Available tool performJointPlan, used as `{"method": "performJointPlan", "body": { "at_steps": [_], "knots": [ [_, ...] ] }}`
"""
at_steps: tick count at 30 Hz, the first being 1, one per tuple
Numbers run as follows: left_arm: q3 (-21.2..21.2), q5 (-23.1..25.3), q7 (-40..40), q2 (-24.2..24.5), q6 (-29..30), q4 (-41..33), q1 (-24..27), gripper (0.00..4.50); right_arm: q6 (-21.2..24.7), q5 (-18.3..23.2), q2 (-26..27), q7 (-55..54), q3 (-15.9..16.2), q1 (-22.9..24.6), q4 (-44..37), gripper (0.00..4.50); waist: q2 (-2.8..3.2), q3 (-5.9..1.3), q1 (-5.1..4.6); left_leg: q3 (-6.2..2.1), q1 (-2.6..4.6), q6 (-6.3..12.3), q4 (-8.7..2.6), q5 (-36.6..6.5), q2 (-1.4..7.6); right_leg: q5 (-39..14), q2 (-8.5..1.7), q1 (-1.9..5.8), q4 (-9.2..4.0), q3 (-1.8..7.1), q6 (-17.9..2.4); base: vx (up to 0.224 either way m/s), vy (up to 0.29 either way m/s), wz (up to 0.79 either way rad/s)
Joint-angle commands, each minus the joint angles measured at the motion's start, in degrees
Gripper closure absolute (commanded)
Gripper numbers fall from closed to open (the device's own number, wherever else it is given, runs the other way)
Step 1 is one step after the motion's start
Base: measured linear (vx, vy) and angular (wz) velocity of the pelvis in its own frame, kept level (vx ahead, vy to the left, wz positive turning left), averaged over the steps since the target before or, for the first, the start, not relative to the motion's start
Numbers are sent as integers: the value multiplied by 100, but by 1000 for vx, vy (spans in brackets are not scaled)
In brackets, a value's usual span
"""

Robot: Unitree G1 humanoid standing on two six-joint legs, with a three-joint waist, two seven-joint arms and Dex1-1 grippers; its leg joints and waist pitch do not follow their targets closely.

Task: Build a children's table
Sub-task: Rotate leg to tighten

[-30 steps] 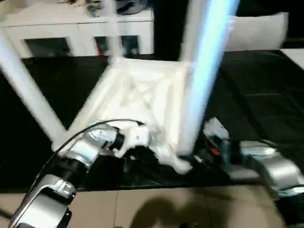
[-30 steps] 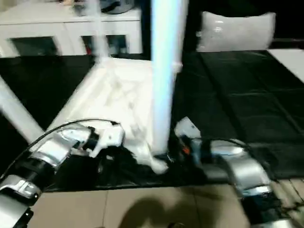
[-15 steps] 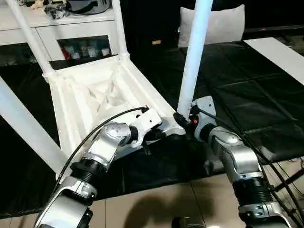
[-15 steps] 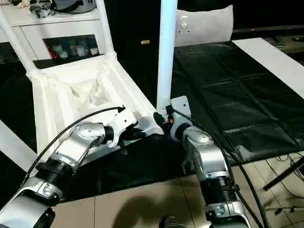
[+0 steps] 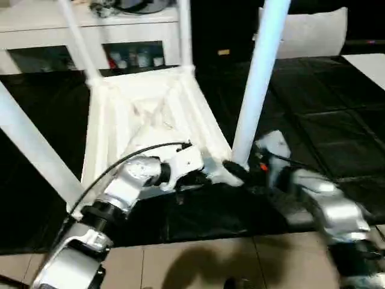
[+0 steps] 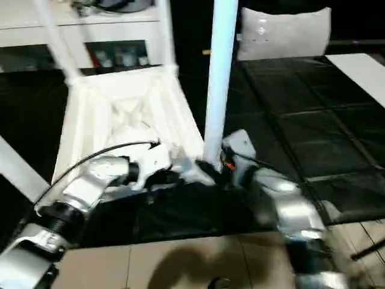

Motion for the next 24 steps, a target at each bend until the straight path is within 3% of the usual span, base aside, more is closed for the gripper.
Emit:
{"method": "performJointPlan", "body": {
  "at_steps": [1,7,8,10,11,13,14,15,18,24],
  "knots": [
    [-154,-23,-257,28,-330,-70,-101,450,-84,115,-119,377,45,50,-129,40,-67,-399,21,146,-29,604,-412,-1126,37,-2195,-171,448,-366,253,-857,0,0,0],
    [-383,54,-826,235,-903,102,-144,450,-204,236,-609,1158,146,88,-145,3,-80,-419,126,154,-42,619,-411,-944,57,-2038,-184,458,-330,274,-869,0,0,0],
    [-499,50,-1140,345,-1134,99,-153,450,-267,364,-838,1678,247,114,-189,3,-68,-418,142,158,-29,618,-411,-932,59,-2021,-183,446,-330,277,-883,0,0,0],
    [-550,2,-1340,389,-1222,69,-153,450,-281,452,-927,1960,289,116,-185,34,-118,-427,180,167,-33,669,-408,-929,68,-1948,-184,462,-316,282,-917,0,0,0],
    [-591,-89,-1585,426,-1303,8,-138,450,-255,553,-1000,2270,338,115,-176,34,-86,-432,219,167,-30,715,-405,-856,85,-1813,-188,458,-282,288,-996,0,0,0],
    [-607,-114,-1663,439,-1338,-9,-129,450,-212,588,-1028,2384,370,113,-178,53,-88,-428,245,176,-29,707,-408,-835,91,-1795,-189,452,-277,292,-1031,0,0,0],
    [-636,-124,-1746,452,-1408,-15,-125,450,-180,624,-1071,2534,426,104,-171,53,-118,-431,278,182,-22,707,-408,-831,92,-1838,-191,452,-274,291,-1030,0,0,0],
    [-657,-129,-1802,460,-1460,-16,-124,450,-158,650,-1103,2639,465,98,-165,82,-113,-424,301,190,-18,689,-412,-842,92,-1913,-190,447,-284,296,-1001,0,0,0],
    [-701,-153,-1917,469,-1525,-12,-124,450,-19,731,-1152,2874,566,100,-197,91,-125,-416,335,199,-11,651,-420,-864,95,-2013,-188,441,-288,310,-969,0,0,0],
    [-704,-210,-2109,467,-1615,18,-154,450,106,835,-1152,3096,680,96,-219,159,-158,-397,337,225,7,532,-439,-1013,71,-2488,-177,417,-333,345,-755,0,0,0]
  ]
}}
